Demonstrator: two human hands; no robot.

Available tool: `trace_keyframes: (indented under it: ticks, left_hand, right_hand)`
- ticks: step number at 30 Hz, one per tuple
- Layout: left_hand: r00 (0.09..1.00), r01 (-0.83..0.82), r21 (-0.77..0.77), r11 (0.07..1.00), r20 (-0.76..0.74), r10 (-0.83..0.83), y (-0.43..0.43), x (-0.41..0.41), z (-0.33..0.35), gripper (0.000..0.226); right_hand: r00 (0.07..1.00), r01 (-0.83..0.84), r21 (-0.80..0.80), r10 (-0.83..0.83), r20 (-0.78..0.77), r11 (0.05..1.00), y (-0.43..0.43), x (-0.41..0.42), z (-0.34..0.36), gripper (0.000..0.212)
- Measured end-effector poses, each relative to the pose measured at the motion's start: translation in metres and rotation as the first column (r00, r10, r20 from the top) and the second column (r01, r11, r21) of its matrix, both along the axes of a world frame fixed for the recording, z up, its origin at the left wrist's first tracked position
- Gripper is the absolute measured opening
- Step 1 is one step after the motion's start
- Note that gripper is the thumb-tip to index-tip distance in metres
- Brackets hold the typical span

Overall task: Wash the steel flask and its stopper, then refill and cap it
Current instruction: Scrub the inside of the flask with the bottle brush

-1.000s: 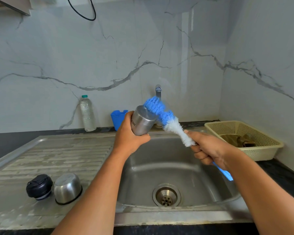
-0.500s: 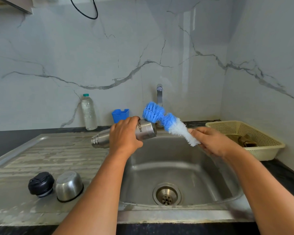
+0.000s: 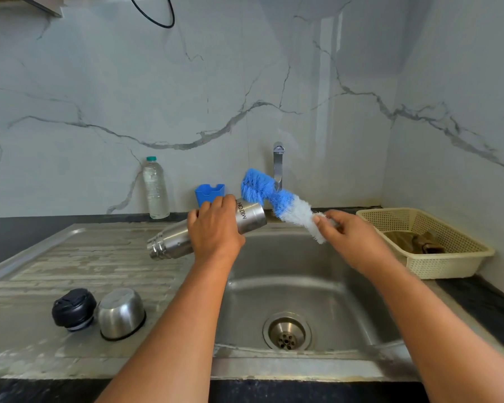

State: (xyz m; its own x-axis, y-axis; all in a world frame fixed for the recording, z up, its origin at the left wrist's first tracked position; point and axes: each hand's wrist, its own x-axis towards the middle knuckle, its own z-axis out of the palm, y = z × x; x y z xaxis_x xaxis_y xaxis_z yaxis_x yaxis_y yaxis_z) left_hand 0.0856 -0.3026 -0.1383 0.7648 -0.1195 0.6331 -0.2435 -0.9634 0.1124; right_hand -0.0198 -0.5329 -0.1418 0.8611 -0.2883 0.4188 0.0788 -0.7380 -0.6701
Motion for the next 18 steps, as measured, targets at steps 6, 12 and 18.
trace_keyframes:
  ticks: [6, 12, 18]
  left_hand:
    - [0.996, -0.085, -0.066, 0.994, 0.003, 0.085, 0.007, 0.004, 0.001, 0.061]
    - [0.997, -0.077, -0.115, 0.99, -0.029, 0.074, 0.004, 0.003, 0.003, 0.061]
    - [0.996, -0.079, -0.207, 0.975, -0.05, 0.07, 0.004, 0.001, 0.002, 0.058]
  right_hand:
    - [1.0, -0.008, -0.051, 0.008, 0.015, 0.999, -0.001, -0.003, 0.0, 0.034]
    - [0.998, 0.033, -0.09, -0.027, 0.058, 0.995, 0.003, -0.002, 0.0, 0.032]
    - [0.998, 0.009, -0.114, -0.002, 0.061, 0.993, 0.014, 0.002, -0.003, 0.033]
